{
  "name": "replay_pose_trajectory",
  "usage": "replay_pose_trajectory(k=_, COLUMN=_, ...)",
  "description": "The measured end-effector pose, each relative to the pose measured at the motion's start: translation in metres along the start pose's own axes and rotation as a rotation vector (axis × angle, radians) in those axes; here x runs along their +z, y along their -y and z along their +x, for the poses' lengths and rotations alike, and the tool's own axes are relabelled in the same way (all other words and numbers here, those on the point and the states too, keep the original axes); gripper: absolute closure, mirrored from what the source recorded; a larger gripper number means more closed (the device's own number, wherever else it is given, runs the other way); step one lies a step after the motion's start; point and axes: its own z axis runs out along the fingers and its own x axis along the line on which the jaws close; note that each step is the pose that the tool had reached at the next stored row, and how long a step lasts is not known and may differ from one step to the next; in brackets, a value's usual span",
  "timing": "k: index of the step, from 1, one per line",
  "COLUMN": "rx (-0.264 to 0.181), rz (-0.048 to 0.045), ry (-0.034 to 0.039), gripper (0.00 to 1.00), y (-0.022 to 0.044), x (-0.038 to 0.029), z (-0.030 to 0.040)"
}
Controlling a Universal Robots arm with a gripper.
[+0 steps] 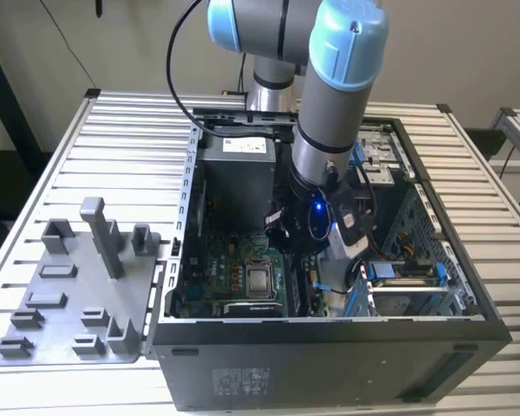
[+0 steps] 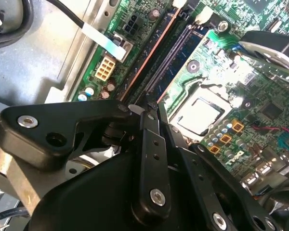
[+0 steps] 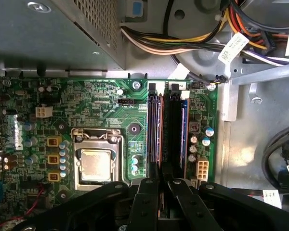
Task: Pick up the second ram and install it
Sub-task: 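Insert the second ram into the second slot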
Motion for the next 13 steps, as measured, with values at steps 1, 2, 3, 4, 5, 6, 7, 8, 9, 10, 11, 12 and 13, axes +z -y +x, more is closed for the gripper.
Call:
replay_pose_trajectory(k=1, rx=0.000, rz=0.0000, ry=0.0000, gripper=0.86, y=0.0000, x=0.0000, z=-0.0001)
replay_pose_trajectory(k=2, rx=0.000, rz=0.0001, ry=0.0000, gripper=0.86, y=0.0000, x=0.0002, z=-0.0001)
replay_pose_trajectory(k=3, rx=0.000, rz=-0.0008, ry=0.0001, gripper=0.86, y=0.0000, x=0.0008, z=-0.0001)
replay_pose_trajectory(k=4, rx=-0.001, rz=-0.0012, ry=0.0000, gripper=0.86, y=0.0000, x=0.0013, z=-0.0002)
replay_pose_trajectory(k=5, rx=-0.001, rz=-0.0018, ry=0.0000, gripper=0.86, y=0.0000, x=0.0021, z=-0.0002)
replay_pose_trajectory(k=6, rx=-0.001, rz=-0.0022, ry=0.0000, gripper=0.86, y=0.0000, x=0.0028, z=-0.0002)
replay_pose_trajectory(k=7, rx=-0.001, rz=-0.0029, ry=0.0000, gripper=0.86, y=0.0000, x=0.0036, z=-0.0002)
replay_pose_trajectory(k=8, rx=-0.001, rz=-0.0035, ry=-0.0001, gripper=0.86, y=0.0001, x=0.0042, z=-0.0003)
replay_pose_trajectory(k=9, rx=-0.001, rz=-0.0042, ry=-0.0002, gripper=0.86, y=0.0001, x=0.0050, z=-0.0003)
replay_pose_trajectory(k=10, rx=-0.001, rz=-0.0048, ry=-0.0002, gripper=0.86, y=0.0001, x=0.0054, z=-0.0003)
replay_pose_trajectory(k=11, rx=-0.001, rz=-0.0049, ry=-0.0002, gripper=0.86, y=0.0000, x=0.0055, z=-0.0003)
replay_pose_trajectory(k=12, rx=-0.001, rz=-0.0049, ry=-0.0002, gripper=0.86, y=0.0000, x=0.0055, z=-0.0003)
replay_pose_trajectory(k=13, rx=-0.001, rz=-0.0050, ry=-0.0002, gripper=0.86, y=0.0000, x=0.0056, z=-0.0003)
